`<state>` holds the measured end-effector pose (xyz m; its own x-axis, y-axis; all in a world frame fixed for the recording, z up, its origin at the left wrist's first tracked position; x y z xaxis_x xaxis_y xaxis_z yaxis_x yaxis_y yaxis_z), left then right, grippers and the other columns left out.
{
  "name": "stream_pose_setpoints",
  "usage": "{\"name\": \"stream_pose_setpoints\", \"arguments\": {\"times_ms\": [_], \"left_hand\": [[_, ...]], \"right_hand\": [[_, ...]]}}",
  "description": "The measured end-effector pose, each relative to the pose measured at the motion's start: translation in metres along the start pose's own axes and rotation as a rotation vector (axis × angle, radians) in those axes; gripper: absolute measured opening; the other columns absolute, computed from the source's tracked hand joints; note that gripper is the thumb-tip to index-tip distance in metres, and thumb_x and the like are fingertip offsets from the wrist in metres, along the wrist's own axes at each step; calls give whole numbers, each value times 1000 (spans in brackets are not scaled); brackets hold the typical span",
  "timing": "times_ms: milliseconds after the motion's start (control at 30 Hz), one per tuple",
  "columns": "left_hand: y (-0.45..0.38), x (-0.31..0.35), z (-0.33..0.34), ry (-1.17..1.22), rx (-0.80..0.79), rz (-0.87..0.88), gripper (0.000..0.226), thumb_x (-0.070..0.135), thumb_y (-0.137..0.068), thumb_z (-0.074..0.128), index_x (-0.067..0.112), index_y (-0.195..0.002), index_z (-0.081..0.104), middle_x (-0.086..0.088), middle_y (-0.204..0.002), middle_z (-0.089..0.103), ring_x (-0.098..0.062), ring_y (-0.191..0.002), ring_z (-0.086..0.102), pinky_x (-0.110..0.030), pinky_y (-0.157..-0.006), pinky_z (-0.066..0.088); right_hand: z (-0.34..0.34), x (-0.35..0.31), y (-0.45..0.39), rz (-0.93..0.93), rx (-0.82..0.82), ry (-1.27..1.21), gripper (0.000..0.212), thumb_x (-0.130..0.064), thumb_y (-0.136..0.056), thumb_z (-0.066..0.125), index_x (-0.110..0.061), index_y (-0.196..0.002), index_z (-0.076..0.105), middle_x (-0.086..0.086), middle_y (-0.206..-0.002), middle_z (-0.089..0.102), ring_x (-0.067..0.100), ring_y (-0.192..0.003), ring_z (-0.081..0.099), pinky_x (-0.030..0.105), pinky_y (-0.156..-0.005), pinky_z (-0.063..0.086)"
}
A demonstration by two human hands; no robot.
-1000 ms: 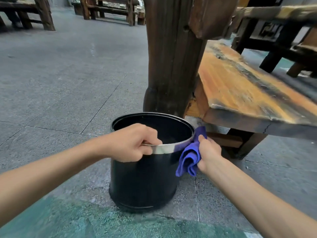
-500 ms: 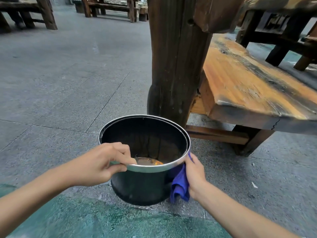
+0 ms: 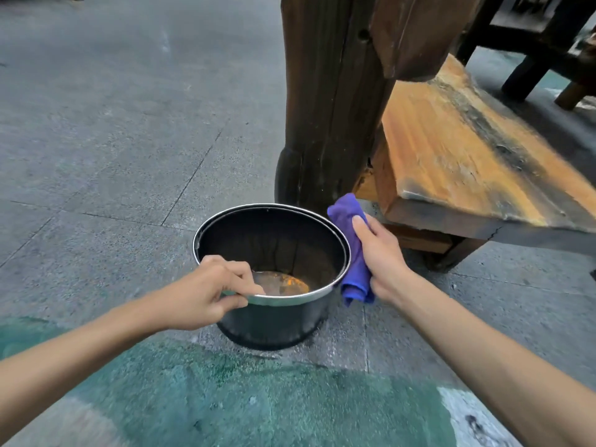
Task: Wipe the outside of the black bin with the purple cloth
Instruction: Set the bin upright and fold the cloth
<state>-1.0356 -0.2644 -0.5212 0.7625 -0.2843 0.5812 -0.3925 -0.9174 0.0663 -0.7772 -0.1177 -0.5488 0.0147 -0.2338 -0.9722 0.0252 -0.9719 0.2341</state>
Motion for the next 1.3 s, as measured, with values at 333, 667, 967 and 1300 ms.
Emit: {"name": "stream_pose_setpoints", "arguments": {"times_ms": [333, 667, 967, 1300], "left_hand": [[-38, 74, -78, 563, -34, -409, 49, 18, -91, 74, 15, -137, 58, -7, -130, 67, -15, -116, 66, -19, -96, 53], [-23, 217, -247, 1219, 233, -372, 38, 19, -78, 81, 17, -113, 66, -3, -115, 75, -15, -106, 70, -29, -92, 58], [13, 346, -421, 849, 238, -90, 20, 6, -80, 80, 19, -85, 65, 0, -140, 59, -11, -129, 60, -25, -101, 52], [30, 411, -534, 586, 328, -112, 34, 32, -72, 87, 29, -73, 53, 2, -77, 68, -10, -75, 61, -34, -78, 51]], "right_hand": [[36, -103, 101, 27, -83, -37, 21, -21, -101, 58, -19, -120, 69, 1, -119, 75, 15, -111, 67, 44, -109, 47], [51, -322, 183, -85, -310, -89, 68, -3, -92, 71, -30, -147, 42, 9, -130, 67, 18, -110, 70, 28, -88, 57], [38, -528, 239, -167, -509, 126, 90, -4, -78, 85, -33, -149, 40, 2, -132, 59, 23, -114, 67, 37, -95, 58], [-20, -676, 282, -299, -325, 308, 28, -9, -89, 75, -36, -97, 72, -16, -99, 74, 4, -90, 67, 18, -73, 54]]}}
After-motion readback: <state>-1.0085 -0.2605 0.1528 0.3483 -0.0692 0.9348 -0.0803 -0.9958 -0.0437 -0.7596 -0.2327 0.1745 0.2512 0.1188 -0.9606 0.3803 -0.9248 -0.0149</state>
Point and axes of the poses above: each hand's wrist, its own y-axis away from the middle knuckle, its own z-axis out of the palm, x = y × z, the point moved 3 cm from there along -y, towards the middle knuckle
